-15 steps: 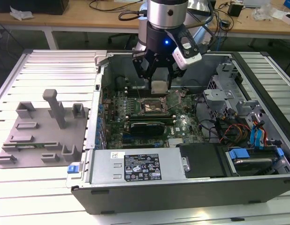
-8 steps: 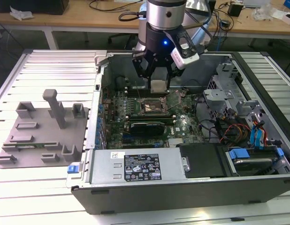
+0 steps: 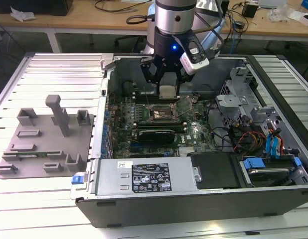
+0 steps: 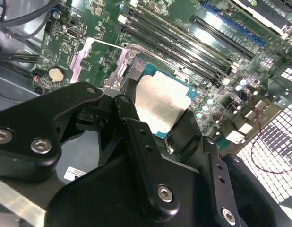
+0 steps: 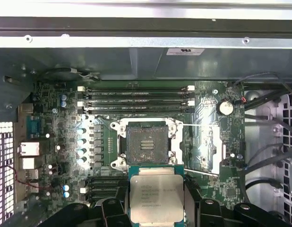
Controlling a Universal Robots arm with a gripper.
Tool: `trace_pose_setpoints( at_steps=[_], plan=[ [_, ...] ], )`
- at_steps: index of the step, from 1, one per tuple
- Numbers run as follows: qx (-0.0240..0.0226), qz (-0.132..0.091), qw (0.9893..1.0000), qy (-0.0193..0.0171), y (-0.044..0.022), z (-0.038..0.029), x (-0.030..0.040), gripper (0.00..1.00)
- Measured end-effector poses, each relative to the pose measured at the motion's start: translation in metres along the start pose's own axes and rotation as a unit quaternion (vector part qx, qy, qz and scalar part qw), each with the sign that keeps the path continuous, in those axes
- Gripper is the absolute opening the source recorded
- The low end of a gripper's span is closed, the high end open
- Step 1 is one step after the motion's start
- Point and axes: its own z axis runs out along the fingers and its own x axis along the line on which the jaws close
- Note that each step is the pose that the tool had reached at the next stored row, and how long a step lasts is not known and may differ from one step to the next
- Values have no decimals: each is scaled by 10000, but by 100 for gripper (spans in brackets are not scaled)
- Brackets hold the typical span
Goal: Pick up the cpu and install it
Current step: 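Pick up the cpu and move it towards the insertion slot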
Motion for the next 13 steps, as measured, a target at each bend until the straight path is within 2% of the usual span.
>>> trace_pose_setpoints(
  at_steps=[8,13],
  plan=[
    [0,0,10000,0,61,65,7,55],
    [0,0,10000,0,68,70,7,55]
  ],
)
